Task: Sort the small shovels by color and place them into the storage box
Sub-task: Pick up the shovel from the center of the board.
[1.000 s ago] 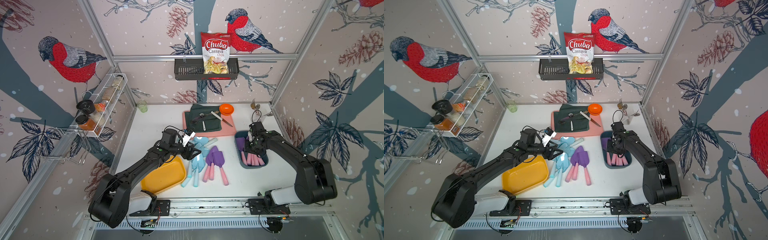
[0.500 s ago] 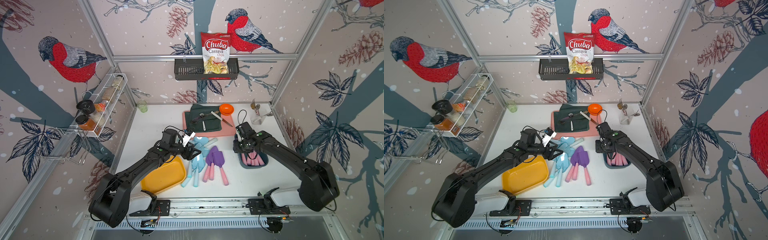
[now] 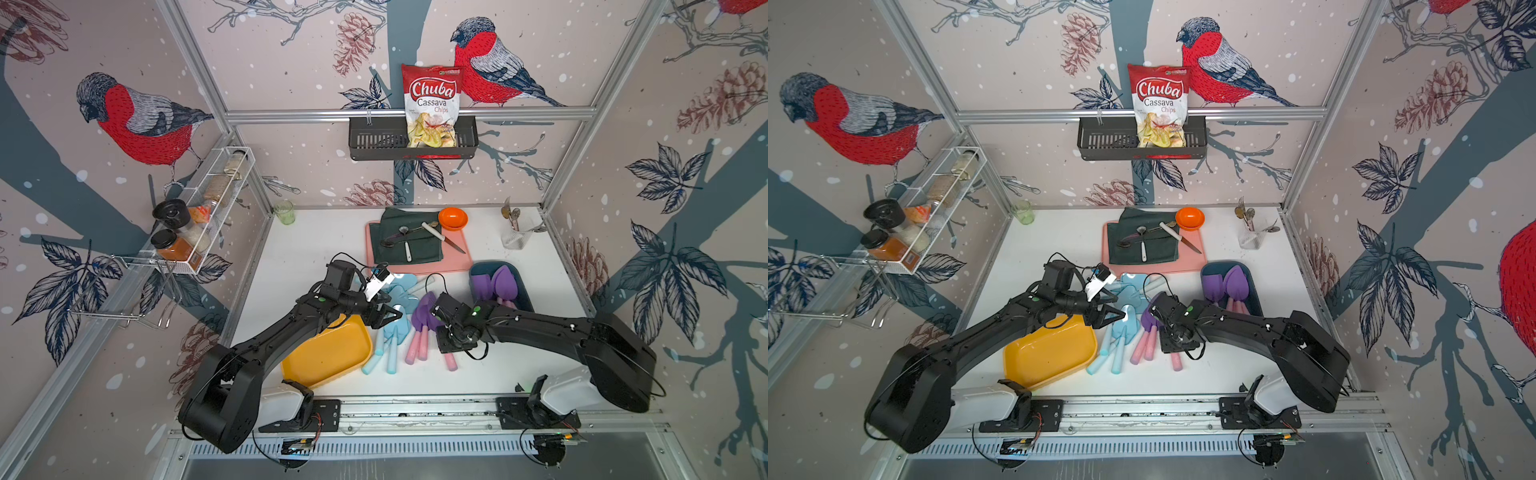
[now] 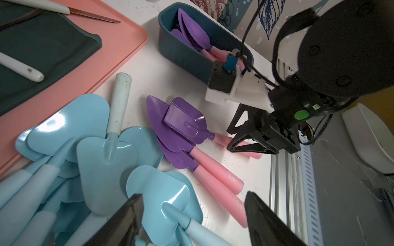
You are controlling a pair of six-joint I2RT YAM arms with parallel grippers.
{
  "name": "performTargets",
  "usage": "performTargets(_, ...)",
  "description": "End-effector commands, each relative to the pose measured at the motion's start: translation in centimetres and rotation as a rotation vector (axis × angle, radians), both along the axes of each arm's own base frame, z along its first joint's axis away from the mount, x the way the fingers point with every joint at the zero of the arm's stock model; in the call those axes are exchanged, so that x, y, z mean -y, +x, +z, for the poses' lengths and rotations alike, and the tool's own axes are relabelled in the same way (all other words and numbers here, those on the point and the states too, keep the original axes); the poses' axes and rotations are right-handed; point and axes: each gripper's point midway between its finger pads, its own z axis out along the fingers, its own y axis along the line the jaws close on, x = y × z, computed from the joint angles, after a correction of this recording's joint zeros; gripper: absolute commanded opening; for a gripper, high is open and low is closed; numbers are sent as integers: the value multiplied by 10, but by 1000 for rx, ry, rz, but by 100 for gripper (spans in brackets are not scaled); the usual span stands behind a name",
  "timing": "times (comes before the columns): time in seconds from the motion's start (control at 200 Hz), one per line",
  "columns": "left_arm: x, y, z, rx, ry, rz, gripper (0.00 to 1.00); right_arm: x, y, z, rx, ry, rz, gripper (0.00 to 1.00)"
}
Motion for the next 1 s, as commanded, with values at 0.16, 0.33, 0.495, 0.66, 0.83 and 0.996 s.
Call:
performTargets(0.16, 0, -9, 2, 16, -6, -49, 78, -3, -1, -20, -18, -29, -36, 34)
performTargets(0.33, 1, -8, 2, 7, -14, -41, 78, 9, 4, -18, 3, -93, -56, 18)
performTargets(0.495, 5, -12, 5, 0, -26, -64, 78, 18, 16, 2, 47, -65, -93, 15)
performTargets(0.66, 11, -19, 9, -2, -38, -101, 78, 41, 46, 40, 118, 1, -169, 14)
performTargets(0.83, 12, -20, 9, 3, -36, -106, 78, 80, 82, 83, 206, 59, -246, 17)
performTargets(0.996, 13, -20, 10, 9, -36, -106, 78, 132, 100, 86, 190, -1, -323, 18)
